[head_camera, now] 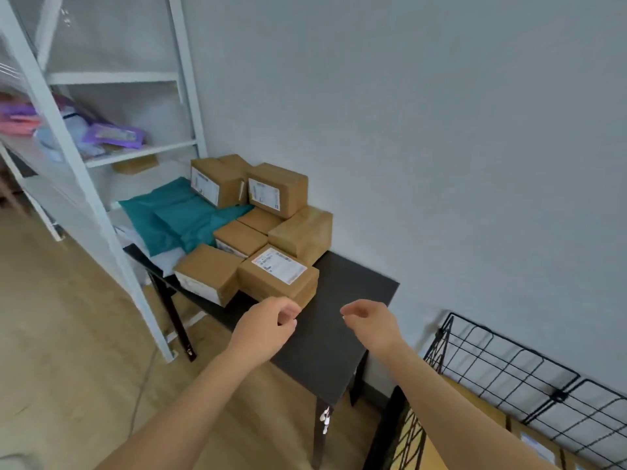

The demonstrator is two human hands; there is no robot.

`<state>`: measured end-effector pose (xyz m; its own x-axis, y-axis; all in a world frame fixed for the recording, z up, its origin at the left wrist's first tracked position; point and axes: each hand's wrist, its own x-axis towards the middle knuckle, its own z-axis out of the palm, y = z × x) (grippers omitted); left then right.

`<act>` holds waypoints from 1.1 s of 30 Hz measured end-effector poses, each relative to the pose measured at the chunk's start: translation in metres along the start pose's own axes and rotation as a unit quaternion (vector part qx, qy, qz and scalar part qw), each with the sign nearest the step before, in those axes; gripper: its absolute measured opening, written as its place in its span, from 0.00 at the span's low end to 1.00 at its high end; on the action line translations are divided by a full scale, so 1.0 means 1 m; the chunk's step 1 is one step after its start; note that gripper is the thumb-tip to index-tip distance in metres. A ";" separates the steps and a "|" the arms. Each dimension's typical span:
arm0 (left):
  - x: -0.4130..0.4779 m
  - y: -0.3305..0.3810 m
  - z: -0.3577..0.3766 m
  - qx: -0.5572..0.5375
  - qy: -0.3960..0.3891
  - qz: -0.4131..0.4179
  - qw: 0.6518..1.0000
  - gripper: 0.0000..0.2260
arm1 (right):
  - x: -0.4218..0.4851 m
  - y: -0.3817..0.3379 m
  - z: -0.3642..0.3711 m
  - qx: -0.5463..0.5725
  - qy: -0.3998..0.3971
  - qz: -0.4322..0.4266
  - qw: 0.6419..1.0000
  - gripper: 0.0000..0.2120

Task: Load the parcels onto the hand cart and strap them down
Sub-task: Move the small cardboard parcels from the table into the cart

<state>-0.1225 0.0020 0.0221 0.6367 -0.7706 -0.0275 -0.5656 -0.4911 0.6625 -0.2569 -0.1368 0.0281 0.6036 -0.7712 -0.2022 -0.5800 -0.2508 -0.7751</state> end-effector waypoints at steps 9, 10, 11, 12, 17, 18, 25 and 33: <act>0.078 -0.051 -0.028 0.046 -0.007 -0.025 0.999 0.17 | 0.093 -0.037 0.043 -0.068 -0.040 -0.025 0.997 0.16; 0.089 -0.056 -0.030 0.055 -0.012 -0.029 0.998 0.18 | 0.105 -0.039 0.048 -0.085 -0.050 -0.026 0.995 0.19; 0.101 -0.063 -0.032 0.065 -0.017 -0.032 0.997 0.19 | 0.116 -0.041 0.054 -0.099 -0.059 -0.027 0.993 0.21; 0.113 -0.069 -0.033 0.074 -0.024 -0.035 0.996 0.20 | 0.126 -0.043 0.060 -0.116 -0.067 -0.030 0.991 0.24; 0.155 -0.094 -0.032 0.074 -0.052 -0.047 0.995 0.24 | 0.167 -0.043 0.089 -0.245 -0.105 -0.027 0.963 0.46; 0.159 -0.098 -0.031 0.072 -0.058 -0.049 0.995 0.25 | 0.173 -0.042 0.095 -0.270 -0.112 -0.022 0.956 0.49; 0.182 -0.114 -0.038 0.054 -0.091 -0.050 0.993 0.26 | 0.182 -0.035 0.109 -0.330 -0.122 0.008 0.936 0.55; 0.188 -0.119 -0.035 -0.004 -0.128 -0.080 0.989 0.30 | 0.157 -0.020 0.094 -0.268 -0.122 0.027 0.955 0.55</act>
<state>0.0833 -0.0704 -0.0358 0.5640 -0.7611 -0.3204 -0.4639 -0.6130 0.6395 -0.0994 -0.1976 -0.0440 0.6364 -0.6489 -0.4170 -0.7713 -0.5282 -0.3550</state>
